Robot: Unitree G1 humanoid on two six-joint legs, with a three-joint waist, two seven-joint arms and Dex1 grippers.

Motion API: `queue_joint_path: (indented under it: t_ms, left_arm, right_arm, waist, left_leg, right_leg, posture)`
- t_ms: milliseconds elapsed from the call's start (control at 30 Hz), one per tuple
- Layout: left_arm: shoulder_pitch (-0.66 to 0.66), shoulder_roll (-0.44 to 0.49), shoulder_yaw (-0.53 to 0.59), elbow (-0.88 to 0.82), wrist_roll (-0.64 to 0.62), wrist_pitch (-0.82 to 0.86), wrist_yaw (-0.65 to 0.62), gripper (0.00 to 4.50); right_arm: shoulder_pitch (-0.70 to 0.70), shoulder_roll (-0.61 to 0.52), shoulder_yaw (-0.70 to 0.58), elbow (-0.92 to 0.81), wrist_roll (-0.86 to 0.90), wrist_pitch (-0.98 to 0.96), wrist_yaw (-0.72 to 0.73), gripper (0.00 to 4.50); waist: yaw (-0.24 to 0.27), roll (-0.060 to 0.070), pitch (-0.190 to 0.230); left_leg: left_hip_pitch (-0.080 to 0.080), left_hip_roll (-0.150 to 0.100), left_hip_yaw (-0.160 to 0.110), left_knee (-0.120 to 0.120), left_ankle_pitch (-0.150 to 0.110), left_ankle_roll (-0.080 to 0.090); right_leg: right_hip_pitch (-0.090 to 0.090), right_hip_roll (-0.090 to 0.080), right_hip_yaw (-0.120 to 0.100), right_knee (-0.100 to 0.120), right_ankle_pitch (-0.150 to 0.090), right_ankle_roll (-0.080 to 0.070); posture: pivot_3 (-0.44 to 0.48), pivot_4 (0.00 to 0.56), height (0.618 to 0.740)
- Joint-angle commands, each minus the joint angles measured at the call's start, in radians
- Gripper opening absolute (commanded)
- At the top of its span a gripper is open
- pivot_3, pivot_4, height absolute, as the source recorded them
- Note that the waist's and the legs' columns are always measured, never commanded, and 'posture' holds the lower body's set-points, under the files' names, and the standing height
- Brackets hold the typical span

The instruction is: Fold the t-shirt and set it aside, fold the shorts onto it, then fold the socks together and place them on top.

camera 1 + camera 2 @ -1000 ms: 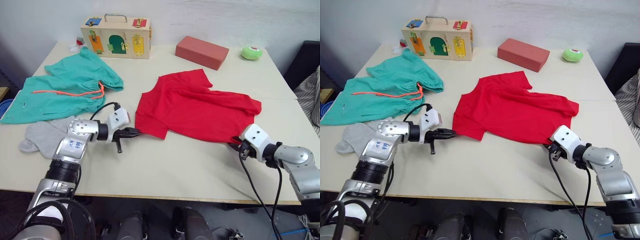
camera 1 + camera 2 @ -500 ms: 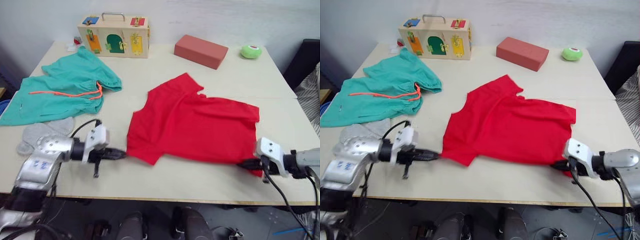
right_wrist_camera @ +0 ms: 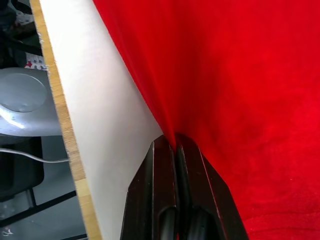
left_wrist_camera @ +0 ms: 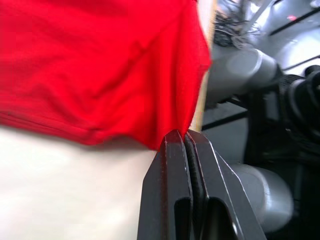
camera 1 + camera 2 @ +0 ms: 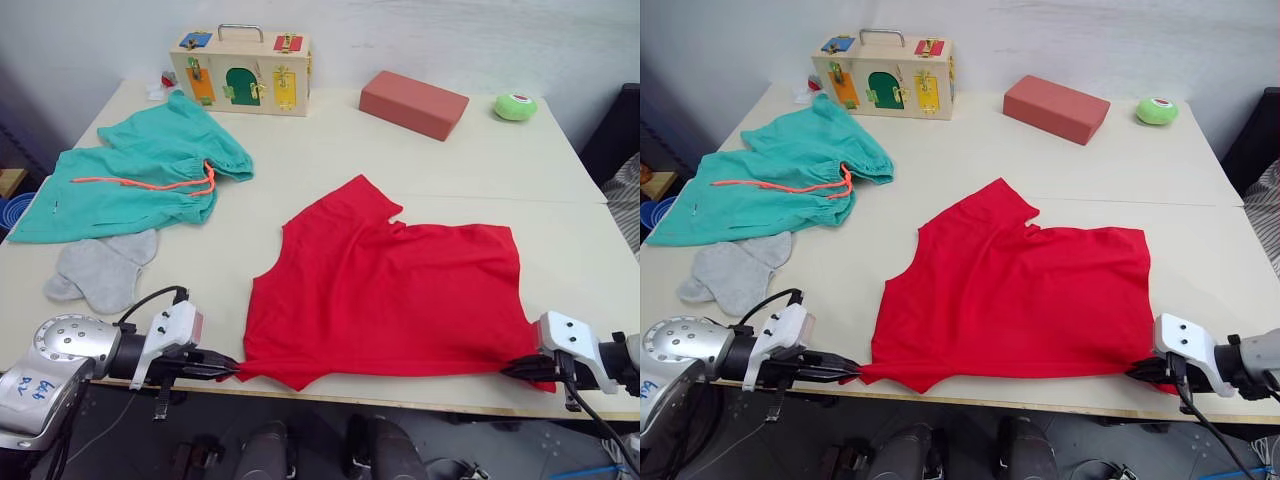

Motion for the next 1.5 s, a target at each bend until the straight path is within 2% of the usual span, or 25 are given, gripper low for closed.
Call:
queue_joint_path:
  t_ms: [33,267,433,633,800,933,1100,1233,1467,1500]
  left_arm:
    - [-0.081,0.022,0.009,0.035,-0.016,0.007,-0.004,0.0]
    - [-0.232,0.092,-0.06,0.128,-0.033,0.081,-0.082,0.0]
    - [-0.351,0.104,-0.139,0.198,-0.005,0.086,-0.133,0.0]
    - [-0.554,0.003,-0.249,0.359,0.057,0.061,-0.134,0.0]
    - [-0.604,-0.024,-0.284,0.434,0.102,0.026,-0.147,0.0]
    - [-0.625,-0.077,-0.302,0.471,0.128,0.004,-0.13,0.0]
    - [-0.616,-0.111,-0.292,0.483,0.124,0.021,-0.121,0.0]
    - [-0.593,-0.141,-0.242,0.502,0.13,-0.021,-0.044,0.91]
    - [-0.478,-0.211,-0.024,0.433,0.045,-0.091,0.115,3.13]
    - [-0.444,-0.216,0.006,0.384,0.006,-0.075,0.111,3.41]
  right_arm:
    - [0.077,-0.03,-0.114,-0.022,0.057,0.114,0.031,0.02]
    - [0.149,-0.065,-0.223,-0.096,0.159,0.302,0.111,0.02]
    - [0.095,-0.084,-0.211,-0.098,0.179,0.362,0.111,0.02]
    - [-0.063,-0.097,-0.097,-0.081,0.196,0.453,0.091,0.02]
    - [-0.125,-0.104,-0.059,-0.081,0.203,0.504,0.093,0.02]
    - [-0.159,-0.05,-0.047,-0.1,0.215,0.536,0.036,0.02]
    - [-0.134,0.011,-0.091,-0.127,0.233,0.563,-0.043,0.02]
    - [-0.11,0.077,-0.191,-0.154,0.233,0.532,-0.136,0.95]
    - [-0.003,0.219,-0.446,-0.28,0.216,0.357,-0.261,3.46]
    - [0.011,0.242,-0.473,-0.327,0.247,0.368,-0.273,3.5]
  waist:
    - [0.004,0.0,0.0]
    - [-0.009,0.002,0.001]
    - [-0.006,0.002,0.001]
    - [-0.003,0.002,0.001]
    - [-0.005,0.002,0.001]
    - [-0.004,0.002,0.001]
    - [-0.004,0.002,0.002]
    - [-0.003,0.002,0.002]
    - [-0.004,0.002,0.002]
    - [-0.005,0.002,0.002]
  left_leg:
    - [0.0,0.0,0.0,0.0,0.0,0.0]
    - [0.001,0.0,0.001,0.0,0.0,0.0]
    - [0.0,0.0,0.001,0.0,0.0,0.0]
    - [-0.001,0.0,0.001,0.001,0.001,0.0]
    - [-0.002,-0.001,0.002,0.001,0.002,0.0]
    - [-0.003,-0.001,0.003,0.004,0.003,0.001]
    - [-0.003,0.0,0.002,0.008,0.002,0.001]
    - [-0.003,0.0,0.002,0.008,0.002,0.001]
    - [-0.003,0.0,0.002,0.007,0.002,0.001]
    - [-0.003,0.0,0.002,0.007,0.002,0.001]
  right_leg:
    - [0.0,0.0,0.0,0.0,0.0,0.0]
    - [0.0,0.001,0.0,0.001,0.0,0.0]
    - [-0.001,0.001,0.0,0.001,0.0,0.0]
    - [-0.001,0.002,0.0,0.001,0.0,0.0]
    - [-0.002,0.003,0.0,0.002,0.0,0.0]
    - [-0.002,0.003,0.0,0.003,0.0,0.001]
    - [-0.002,0.002,0.001,0.005,0.0,0.001]
    - [-0.002,0.002,0.001,0.006,0.0,0.001]
    - [-0.002,0.002,0.001,0.006,0.0,0.001]
    - [-0.002,0.002,0.001,0.006,0.0,0.001]
  posture:
    - [0.0,0.15,0.74]
    - [0.0,0.15,0.74]
    - [0.0,0.15,0.74]
    - [0.0,0.15,0.74]
    - [0.0,0.15,0.74]
    - [0.0,0.15,0.74]
    - [0.0,0.15,0.74]
    - [0.0,0.15,0.74]
    - [0.0,0.15,0.74]
    - [0.0,0.15,0.74]
